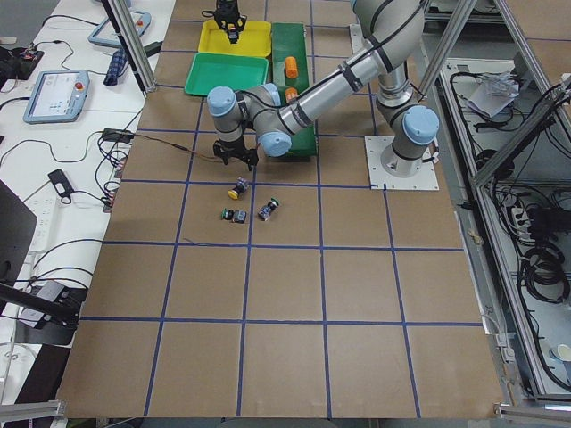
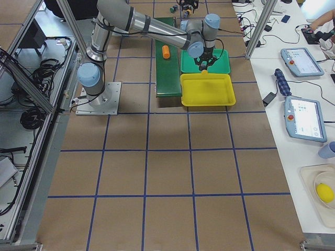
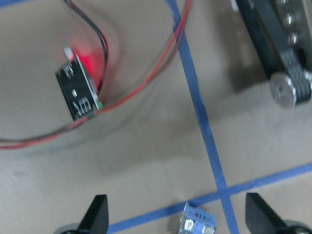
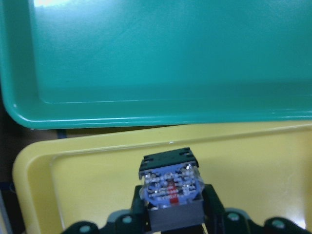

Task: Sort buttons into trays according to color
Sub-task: 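Drop yellow button into yellow tray with right gripper while left grasps another button, then set the second yellow button on the belt with the left gripper, then grasp the green push button with left gripper while right gripper grasps orange cylinder, then place the green button on the belt with the left gripper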

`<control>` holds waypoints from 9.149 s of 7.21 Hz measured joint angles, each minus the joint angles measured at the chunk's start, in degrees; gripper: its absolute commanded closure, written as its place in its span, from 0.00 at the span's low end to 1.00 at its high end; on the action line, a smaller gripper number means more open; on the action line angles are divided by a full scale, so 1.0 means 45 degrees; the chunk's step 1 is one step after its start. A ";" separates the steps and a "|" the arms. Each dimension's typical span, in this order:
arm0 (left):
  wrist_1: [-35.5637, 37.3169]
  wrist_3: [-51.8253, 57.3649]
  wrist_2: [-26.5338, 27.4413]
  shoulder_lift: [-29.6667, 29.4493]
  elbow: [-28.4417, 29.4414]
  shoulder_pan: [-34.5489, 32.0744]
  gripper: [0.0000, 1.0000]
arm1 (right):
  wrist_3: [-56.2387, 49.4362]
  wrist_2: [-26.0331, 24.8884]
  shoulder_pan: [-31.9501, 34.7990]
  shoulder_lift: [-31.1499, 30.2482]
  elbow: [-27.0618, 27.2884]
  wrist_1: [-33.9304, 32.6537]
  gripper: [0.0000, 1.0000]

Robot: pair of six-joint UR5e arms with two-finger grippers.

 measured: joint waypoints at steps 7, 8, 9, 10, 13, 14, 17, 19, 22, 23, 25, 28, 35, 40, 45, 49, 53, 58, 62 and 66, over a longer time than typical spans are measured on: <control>0.0701 0.1037 0.0005 -0.0796 -0.0178 0.0783 0.94 | -0.0678 -0.0097 -0.1243 0.0388 0.0525 0.0171 0.30; 0.0551 0.0995 0.0028 -0.0635 -0.0205 0.0814 0.94 | -0.0668 -0.0090 -0.1243 0.0392 0.0546 0.0155 0.30; -0.0030 0.0752 0.0061 -0.0350 -0.0148 0.0800 0.93 | -0.0663 -0.0085 -0.1242 0.0386 0.0552 0.0149 0.31; -0.0985 0.0177 0.0052 0.0070 -0.0093 0.0736 0.92 | -0.0657 -0.0083 -0.1242 0.0315 0.0563 0.0158 0.31; -0.3241 -0.2461 -0.0582 0.1965 -0.0958 0.0255 0.90 | -0.0659 0.0175 -0.1109 -0.1300 0.1687 0.0360 0.33; -0.3416 -0.3615 -0.0960 0.2671 -0.1803 -0.0052 0.90 | -0.0715 0.0218 -0.1037 -0.2373 0.2756 0.0363 0.31; -0.3374 -0.7705 -0.1236 0.4684 -0.3779 -0.2709 0.89 | -0.1466 0.0260 -0.0191 -0.5066 0.5704 0.0223 0.08; -0.1989 -0.9945 -0.1203 0.5245 -0.5027 -0.4858 0.26 | -0.1607 0.0289 0.0025 -0.6452 0.7114 0.0165 0.00; -0.1077 -1.0557 -0.1220 0.5336 -0.5448 -0.5436 0.00 | -0.0808 0.0308 0.0064 -0.7274 0.8280 0.0048 0.00; -0.1008 -1.0668 -0.1172 0.5358 -0.5475 -0.5166 0.00 | -0.0591 0.0319 0.0065 -0.7091 0.8329 -0.0391 0.00; -0.1058 -1.0372 -0.1064 0.5412 -0.5433 -0.3202 0.00 | -0.0511 0.0479 0.0066 -0.6626 0.8400 -0.1296 0.00; -0.0927 -0.6023 -0.1038 0.4763 -0.4924 0.0245 0.00 | -0.0754 0.0618 0.0093 -0.6160 0.8460 -0.1499 0.00; 0.1098 -0.0083 0.1257 0.1686 -0.3210 0.3359 0.18 | -0.0794 0.0573 0.0383 -0.6105 0.8845 -0.1505 0.00; 0.2472 0.1072 0.1191 0.0783 -0.3191 0.3335 0.12 | -0.0798 0.0452 0.0398 -0.6170 0.8912 -0.1506 0.00; 0.2283 0.1141 0.0098 0.0792 -0.2935 0.2921 0.41 | -0.0562 0.0452 0.0380 -0.6060 0.8870 -0.1515 0.00; 0.2282 0.0996 0.0124 0.0921 -0.2892 0.2785 1.00 | -0.0486 0.0401 0.0379 -0.6094 0.8798 -0.1508 0.00; -0.1109 -0.1919 0.0063 0.2873 -0.2902 0.1418 1.00 | -0.0506 0.0416 0.0379 -0.6108 0.8859 -0.1521 0.00; -0.3863 -0.9324 -0.0223 0.5283 -0.3747 -0.3278 1.00 | -0.0499 0.0436 0.0379 -0.6059 0.8776 -0.1522 0.00; -0.2091 -1.1714 -0.0546 0.4990 -0.4365 -0.5837 0.00 | -0.0469 0.0600 0.0379 -0.6073 0.8762 -0.1525 0.00; -0.1817 -1.1724 -0.0527 0.5125 -0.4210 -0.4126 0.00 | -0.0461 0.0603 0.0379 -0.6039 0.8766 -0.1539 0.00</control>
